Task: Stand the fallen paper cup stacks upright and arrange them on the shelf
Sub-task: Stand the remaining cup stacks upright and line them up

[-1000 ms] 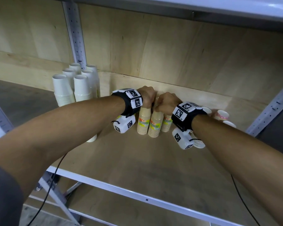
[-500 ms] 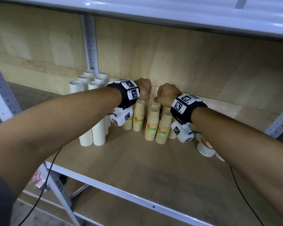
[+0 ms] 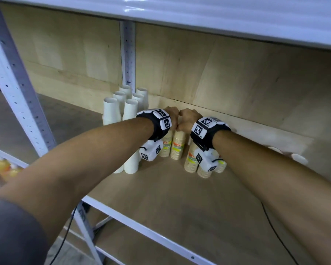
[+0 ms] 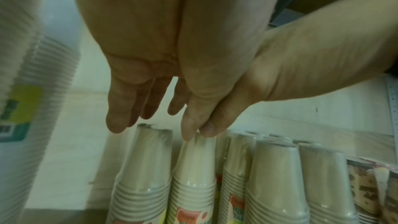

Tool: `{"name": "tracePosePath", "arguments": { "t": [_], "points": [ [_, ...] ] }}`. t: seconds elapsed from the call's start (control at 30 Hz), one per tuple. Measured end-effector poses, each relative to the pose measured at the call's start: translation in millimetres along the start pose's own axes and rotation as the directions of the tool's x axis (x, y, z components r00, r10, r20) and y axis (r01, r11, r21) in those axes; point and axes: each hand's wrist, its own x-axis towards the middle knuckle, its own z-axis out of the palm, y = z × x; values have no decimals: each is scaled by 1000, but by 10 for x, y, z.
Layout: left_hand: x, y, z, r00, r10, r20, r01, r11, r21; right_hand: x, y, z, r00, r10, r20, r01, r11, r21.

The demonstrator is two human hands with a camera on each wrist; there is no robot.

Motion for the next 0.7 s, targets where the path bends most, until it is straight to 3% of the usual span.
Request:
{"name": "tracePosePath", "arguments": {
  "t": [0.17,0.53,0.7],
  "points": [
    [38,-28,102,999,5,37,-4,1000,-22,91,5,141,999,18,50,-16,999,-31],
    [-95,-11,60,999,23,-26,-23,1000,13,-6,2,176,999,23,48,-21,999,-46],
    [-261,47,-43,999,9,35,-7,999,-47,-178,-33,126,998,16,59,-15,1000,-25]
  ]
}}
